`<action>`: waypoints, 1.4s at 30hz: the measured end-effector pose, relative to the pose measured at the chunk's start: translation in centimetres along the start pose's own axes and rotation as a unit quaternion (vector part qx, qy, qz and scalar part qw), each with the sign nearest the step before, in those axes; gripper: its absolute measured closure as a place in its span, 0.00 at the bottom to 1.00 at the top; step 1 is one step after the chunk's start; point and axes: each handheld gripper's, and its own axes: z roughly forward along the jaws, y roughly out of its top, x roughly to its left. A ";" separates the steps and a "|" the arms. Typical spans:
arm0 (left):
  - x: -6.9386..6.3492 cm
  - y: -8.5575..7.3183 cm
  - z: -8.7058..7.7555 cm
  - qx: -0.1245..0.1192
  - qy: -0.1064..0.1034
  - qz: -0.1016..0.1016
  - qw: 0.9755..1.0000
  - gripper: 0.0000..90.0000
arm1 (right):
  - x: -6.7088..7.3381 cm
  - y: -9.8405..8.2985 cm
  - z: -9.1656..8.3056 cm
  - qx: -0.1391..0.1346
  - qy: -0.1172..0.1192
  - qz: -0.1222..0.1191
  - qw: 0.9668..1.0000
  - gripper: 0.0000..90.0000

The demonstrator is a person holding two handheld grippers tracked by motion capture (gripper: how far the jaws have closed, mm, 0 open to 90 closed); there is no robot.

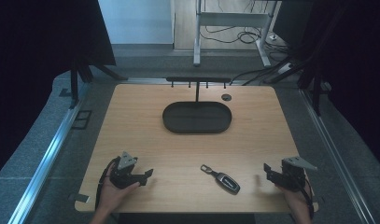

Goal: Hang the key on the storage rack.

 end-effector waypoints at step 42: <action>0.1 -0.3 -2.0 -0.018 -0.004 -0.015 1.000 0.25 | 1.9 6.4 -3.7 -0.049 0.119 -0.050 0.990 0.41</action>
